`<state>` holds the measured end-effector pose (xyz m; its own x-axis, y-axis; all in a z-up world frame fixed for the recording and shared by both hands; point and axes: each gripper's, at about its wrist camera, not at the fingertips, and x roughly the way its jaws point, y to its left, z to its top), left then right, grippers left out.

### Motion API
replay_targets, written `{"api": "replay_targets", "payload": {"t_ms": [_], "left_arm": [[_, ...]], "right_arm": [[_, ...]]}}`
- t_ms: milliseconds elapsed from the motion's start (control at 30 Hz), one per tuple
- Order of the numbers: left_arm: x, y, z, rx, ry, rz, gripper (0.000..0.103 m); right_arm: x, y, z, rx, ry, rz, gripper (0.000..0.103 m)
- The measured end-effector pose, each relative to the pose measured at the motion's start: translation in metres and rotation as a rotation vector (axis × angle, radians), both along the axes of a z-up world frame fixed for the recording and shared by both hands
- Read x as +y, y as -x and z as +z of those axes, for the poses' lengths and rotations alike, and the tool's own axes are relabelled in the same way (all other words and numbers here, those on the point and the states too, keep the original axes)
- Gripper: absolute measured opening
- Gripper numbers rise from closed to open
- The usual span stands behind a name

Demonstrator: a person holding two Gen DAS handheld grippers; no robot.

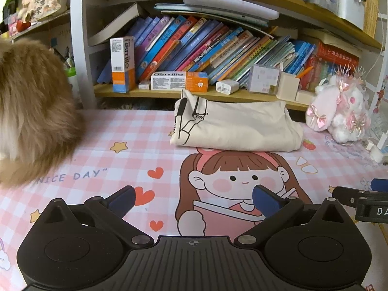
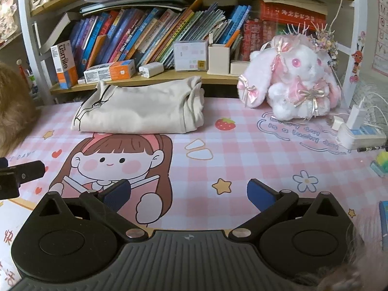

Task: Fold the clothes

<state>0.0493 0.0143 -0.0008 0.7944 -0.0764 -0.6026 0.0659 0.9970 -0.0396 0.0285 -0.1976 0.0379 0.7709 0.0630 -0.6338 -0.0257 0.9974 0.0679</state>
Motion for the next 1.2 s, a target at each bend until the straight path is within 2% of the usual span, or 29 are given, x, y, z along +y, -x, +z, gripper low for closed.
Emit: {"api": "replay_targets", "payload": {"t_ms": [233,1200], "left_arm": [[-0.0003,-0.0017,-0.0004,0.013,-0.008,0.033,0.103],[-0.0032,-0.0036,-0.0012,0.034,-0.009,0.011,0.103]], "right_arm": [[-0.0003,0.0010,0.0007,-0.004,-0.010,0.001,0.103],[-0.0001,0.0006,-0.0006,-0.004,-0.017,0.001,0.103]]}}
